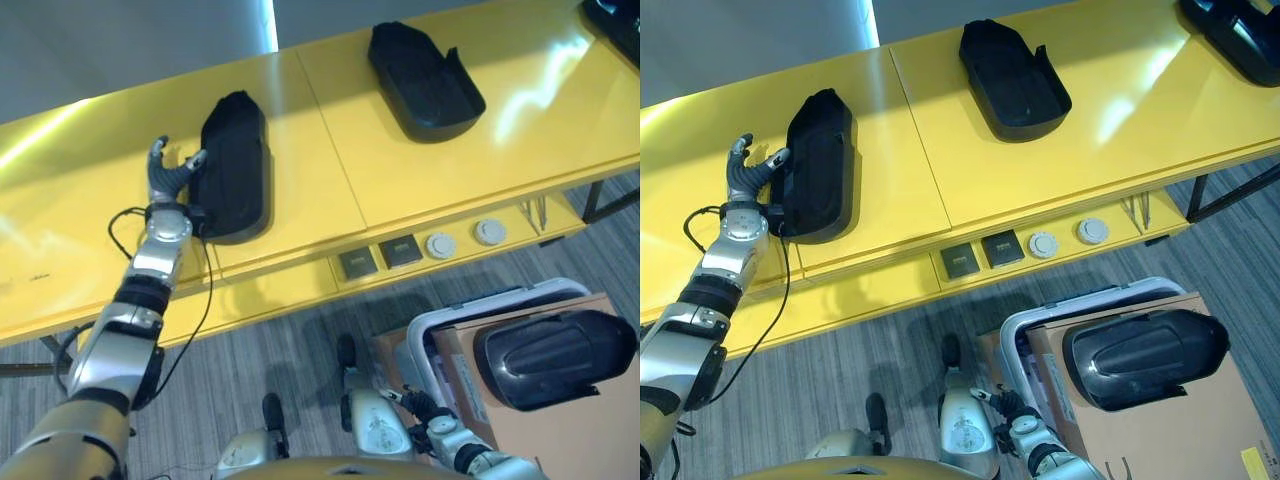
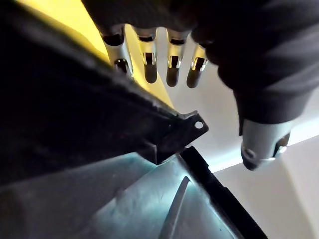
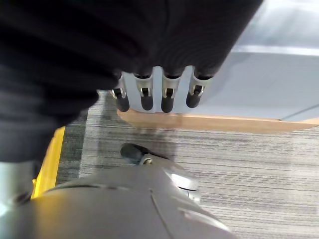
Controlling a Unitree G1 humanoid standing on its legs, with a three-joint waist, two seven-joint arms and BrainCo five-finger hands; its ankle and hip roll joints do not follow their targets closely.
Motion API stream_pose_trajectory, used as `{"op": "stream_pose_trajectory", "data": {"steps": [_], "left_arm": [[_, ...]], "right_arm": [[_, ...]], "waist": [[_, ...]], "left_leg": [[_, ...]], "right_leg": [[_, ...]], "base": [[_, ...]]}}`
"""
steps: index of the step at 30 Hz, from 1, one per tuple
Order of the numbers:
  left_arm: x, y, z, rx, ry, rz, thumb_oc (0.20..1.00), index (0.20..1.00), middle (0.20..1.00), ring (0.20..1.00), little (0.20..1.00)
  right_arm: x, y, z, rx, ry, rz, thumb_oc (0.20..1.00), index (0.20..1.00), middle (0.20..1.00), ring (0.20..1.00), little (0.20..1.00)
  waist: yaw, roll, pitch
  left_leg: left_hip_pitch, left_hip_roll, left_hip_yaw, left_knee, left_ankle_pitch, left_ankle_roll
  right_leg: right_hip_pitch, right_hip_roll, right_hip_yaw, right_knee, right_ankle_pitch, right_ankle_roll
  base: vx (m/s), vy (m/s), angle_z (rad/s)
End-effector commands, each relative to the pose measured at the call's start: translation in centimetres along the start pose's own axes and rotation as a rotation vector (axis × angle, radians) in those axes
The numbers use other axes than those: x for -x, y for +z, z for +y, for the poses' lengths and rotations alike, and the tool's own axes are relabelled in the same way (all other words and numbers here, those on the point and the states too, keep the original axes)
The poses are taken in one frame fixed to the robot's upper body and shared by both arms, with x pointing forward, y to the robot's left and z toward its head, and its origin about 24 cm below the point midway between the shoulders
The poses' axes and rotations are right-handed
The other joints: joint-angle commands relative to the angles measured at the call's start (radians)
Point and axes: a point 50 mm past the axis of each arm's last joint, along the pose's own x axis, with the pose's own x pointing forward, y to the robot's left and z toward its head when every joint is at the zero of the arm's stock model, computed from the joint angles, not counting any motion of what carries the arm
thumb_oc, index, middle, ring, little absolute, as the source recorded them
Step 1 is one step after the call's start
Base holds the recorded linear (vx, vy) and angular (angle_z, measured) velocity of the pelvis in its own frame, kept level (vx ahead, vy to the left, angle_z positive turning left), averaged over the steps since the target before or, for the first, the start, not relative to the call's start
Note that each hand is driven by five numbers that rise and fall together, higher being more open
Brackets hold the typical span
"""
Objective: Move parts from the plastic box to the shelf.
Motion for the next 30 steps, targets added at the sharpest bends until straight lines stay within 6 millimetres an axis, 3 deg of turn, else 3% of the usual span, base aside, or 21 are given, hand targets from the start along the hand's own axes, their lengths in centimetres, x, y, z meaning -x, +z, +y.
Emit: {"op": "stream_pose_trajectory", "data": {"steps": [1,2,4,8,11,15,19,21,22,24,25,27,29,30], "left_arm": [[0.1,-2.6,1.4,-0.04,0.071,0.094,0.931,0.931,0.931,0.931,0.931],[0.4,-2.9,1.5,-0.019,0.081,0.101,0.925,0.925,0.925,0.925,0.925],[0.5,-2.9,1.5,-0.005,0.084,0.098,1.0,1.0,1.0,1.0,1.0],[1.3,-2.2,1.6,0.088,0.103,0.042,1.0,1.0,1.0,1.0,1.0],[1.8,-0.5,1.9,0.175,0.119,-0.052,1.0,1.0,1.0,1.0,1.0],[2.4,0.9,2.2,0.185,0.119,-0.139,1.0,1.0,1.0,1.0,1.0],[4.7,1.9,2.2,0.125,0.048,-0.275,1.0,1.0,1.0,1.0,1.0],[7.9,1.3,2.7,0.136,-0.064,-0.335,0.395,0.395,0.395,0.395,0.395],[9.1,0.7,2.7,0.131,-0.123,-0.336,0.2,0.2,0.2,0.2,0.2],[10.1,0.1,3.0,0.118,-0.158,-0.328,0.2,0.2,0.2,0.2,0.2],[11.7,-1.2,2.9,0.196,-0.203,-0.277,0.2,0.2,0.2,0.2,0.2],[12.6,-1.6,2.4,0.206,-0.257,-0.262,0.2,0.2,0.2,0.2,0.2],[15.1,-2.4,1.5,0.167,-0.415,-0.242,0.2,0.2,0.2,0.2,0.2],[15.1,-2.4,1.5,0.167,-0.415,-0.242,0.2,0.2,0.2,0.2,0.2]], "right_arm": [[0.1,-1.2,-0.4,0.034,-0.007,0.041,1.0,1.0,1.0,1.0,1.0],[0.2,-1.4,-0.5,0.034,-0.011,0.051,1.0,1.0,1.0,1.0,1.0],[0.2,-1.6,-0.5,0.039,-0.009,0.057,1.0,1.0,1.0,1.0,1.0],[0.4,-2.4,-0.4,0.049,-0.006,0.084,1.0,1.0,1.0,1.0,1.0],[0.5,-3.1,-0.3,0.057,-0.001,0.106,1.0,1.0,1.0,1.0,1.0],[0.6,-3.4,-0.3,0.053,0.0,0.115,1.0,1.0,1.0,1.0,1.0],[0.7,-3.7,-0.1,0.035,0.004,0.117,1.0,1.0,1.0,1.0,1.0],[0.8,-4.1,0.2,0.005,0.011,0.129,1.0,1.0,1.0,1.0,1.0],[0.9,-4.4,0.4,-0.005,0.018,0.134,1.0,1.0,1.0,1.0,1.0],[1.0,-4.7,0.5,-0.013,0.022,0.139,1.0,1.0,1.0,1.0,1.0],[1.2,-4.9,0.9,-0.016,0.037,0.141,1.0,1.0,1.0,1.0,1.0],[1.2,-5.0,1.2,-0.017,0.043,0.139,1.0,1.0,1.0,1.0,1.0],[1.3,-5.3,1.7,-0.009,0.054,0.149,1.0,1.0,1.0,1.0,1.0],[1.3,-5.3,1.7,-0.009,0.054,0.149,1.0,1.0,1.0,1.0,1.0]], "waist": [[0.023,0.021,-0.054],[0.026,0.023,-0.065],[0.027,0.024,-0.07],[0.033,0.021,-0.1],[0.039,0.014,-0.132],[0.045,0.01,-0.158],[0.061,0.001,-0.187],[0.076,-0.004,-0.2],[0.08,-0.005,-0.203],[0.084,-0.006,-0.206],[0.091,-0.011,-0.206],[0.096,-0.014,-0.205],[0.111,-0.022,-0.194],[0.111,-0.022,-0.194]], "left_leg": [[-0.086,0.078,-0.055,-0.009,0.083,-0.072],[-0.077,0.081,-0.056,-0.009,0.08,-0.073],[-0.072,0.081,-0.057,-0.009,0.078,-0.072],[-0.05,0.082,-0.062,-0.009,0.07,-0.07],[-0.028,0.085,-0.068,-0.009,0.063,-0.07],[-0.011,0.086,-0.075,-0.009,0.057,-0.068],[0.003,0.086,-0.084,-0.009,0.058,-0.065],[0.013,0.083,-0.087,-0.009,0.053,-0.06],[0.016,0.083,-0.087,-0.009,0.051,-0.059],[0.018,0.082,-0.086,-0.009,0.05,-0.057],[0.02,0.081,-0.087,-0.009,0.047,-0.053],[0.02,0.08,-0.089,-0.009,0.047,-0.051],[0.016,0.078,-0.099,-0.009,0.048,-0.047],[0.016,0.078,-0.1,-0.009,0.048,-0.047]], "right_leg": [[0.142,-0.067,0.017,0.004,-0.11,0.117],[0.154,-0.067,0.014,0.004,-0.115,0.115],[0.159,-0.066,0.012,0.004,-0.117,0.114],[0.186,-0.064,0.006,0.004,-0.13,0.111],[0.213,-0.06,-0.005,0.007,-0.144,0.107],[0.235,-0.058,-0.012,0.01,-0.154,0.105],[0.249,-0.058,-0.018,0.023,-0.159,0.1],[0.26,-0.058,-0.02,0.027,-0.167,0.098],[0.263,-0.058,-0.021,0.029,-0.168,0.098],[0.264,-0.059,-0.02,0.03,-0.17,0.097],[0.266,-0.06,-0.02,0.032,-0.17,0.096],[0.265,-0.06,-0.021,0.034,-0.171,0.095],[0.268,-0.062,-0.033,0.035,-0.174,0.096],[0.268,-0.062,-0.033,0.035,-0.174,0.096]], "base": [[0.0,0.0,0.0],[0.03,-0.006,0.02],[0.03,-0.004,0.04],[0.04,-0.008,0.04],[0.03,-0.017,0.12],[0.03,-0.005,0.05],[0.0,-0.008,0.05],[0.0,0.0,0.02],[0.0,0.0,0.0],[0.0,0.004,-0.02],[0.0,0.0,0.0],[0.0,0.0,0.0],[-0.02,-0.006,0.07],[-0.01,-0.013,0.08]]}}
